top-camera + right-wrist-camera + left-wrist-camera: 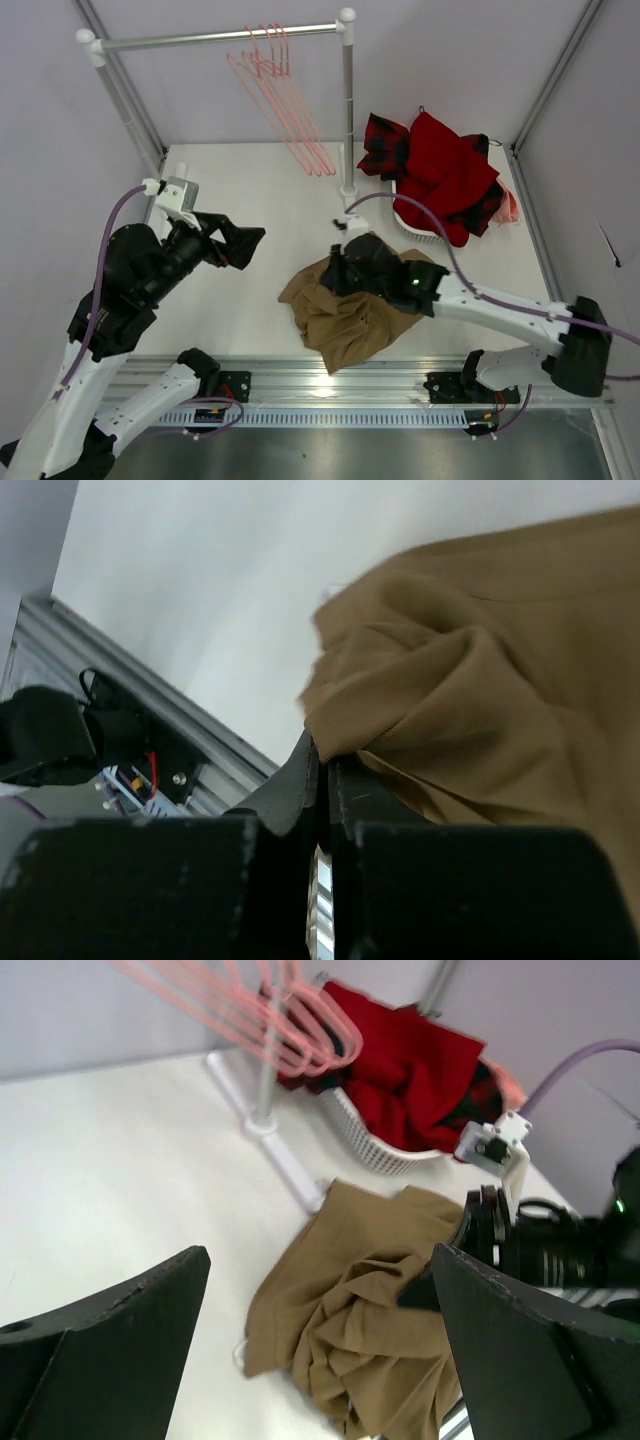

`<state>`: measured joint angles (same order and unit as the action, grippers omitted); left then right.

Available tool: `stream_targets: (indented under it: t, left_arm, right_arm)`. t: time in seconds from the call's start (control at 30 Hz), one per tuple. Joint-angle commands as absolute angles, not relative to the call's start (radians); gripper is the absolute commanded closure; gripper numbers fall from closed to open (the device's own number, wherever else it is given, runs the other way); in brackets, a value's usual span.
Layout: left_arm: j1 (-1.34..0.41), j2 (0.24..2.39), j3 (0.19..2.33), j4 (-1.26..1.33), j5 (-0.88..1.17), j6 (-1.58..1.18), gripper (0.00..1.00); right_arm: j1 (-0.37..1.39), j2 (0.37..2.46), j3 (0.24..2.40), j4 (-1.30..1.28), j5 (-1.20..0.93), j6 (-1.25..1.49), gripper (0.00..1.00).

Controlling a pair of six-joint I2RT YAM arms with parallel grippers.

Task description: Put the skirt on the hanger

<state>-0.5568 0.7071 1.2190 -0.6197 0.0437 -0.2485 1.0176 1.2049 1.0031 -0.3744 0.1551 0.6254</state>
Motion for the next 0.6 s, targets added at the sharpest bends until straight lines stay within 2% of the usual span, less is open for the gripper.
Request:
stream_targets:
  t: [0.0,0.07,0.2,0.23,0.27,0.33,0.4,0.43,0.5,0.57]
  left_arm:
    - [-0.561,0.697,1.200,-0.742,-0.092,-0.314,0.00]
    - [-0.561,0.669,1.186,-0.781,-0.142,-0.359,0.00]
    - [-0.558,0.647,1.184,-0.929,-0.396,-0.471,0.01]
    - [-0.557,0.652,1.202,-1.007,-0.434,-0.495,0.00]
    - [-0.555,0.667,1.207,-1.040,-0.460,-0.540,0.00]
    - [-0.548,0.678,1.224,-1.083,-0.476,-0.569,0.00]
    - [-0.545,0.670,1.207,-1.075,-0.442,-0.580,0.01]
    - [-0.545,0.666,1.200,-1.062,-0.401,-0.581,0.00]
    - [-0.543,0.664,1.174,-1.014,-0.362,-0.575,0.01]
    - [-0.543,0.669,1.154,-0.958,-0.295,-0.546,0.00]
  right_arm:
    - [1.127,1.377,1.103,-0.109,0.210,0.583,1.00]
    - [1.147,1.461,1.185,-0.034,0.135,0.540,1.00]
    - [1.166,1.666,1.379,-0.032,-0.064,0.502,1.00]
    - [1.167,1.731,1.419,-0.057,-0.092,0.496,0.93]
    - [1.170,1.758,1.452,-0.119,-0.130,0.485,0.81]
    - [1.172,1.772,1.503,-0.182,-0.132,0.477,0.46]
    - [1.172,1.734,1.445,-0.238,-0.070,0.479,0.29]
    - [1.167,1.706,1.415,-0.253,-0.042,0.477,0.15]
    - [1.158,1.611,1.331,-0.313,0.029,0.477,0.01]
    - [1.149,1.510,1.280,-0.397,0.069,0.482,0.01]
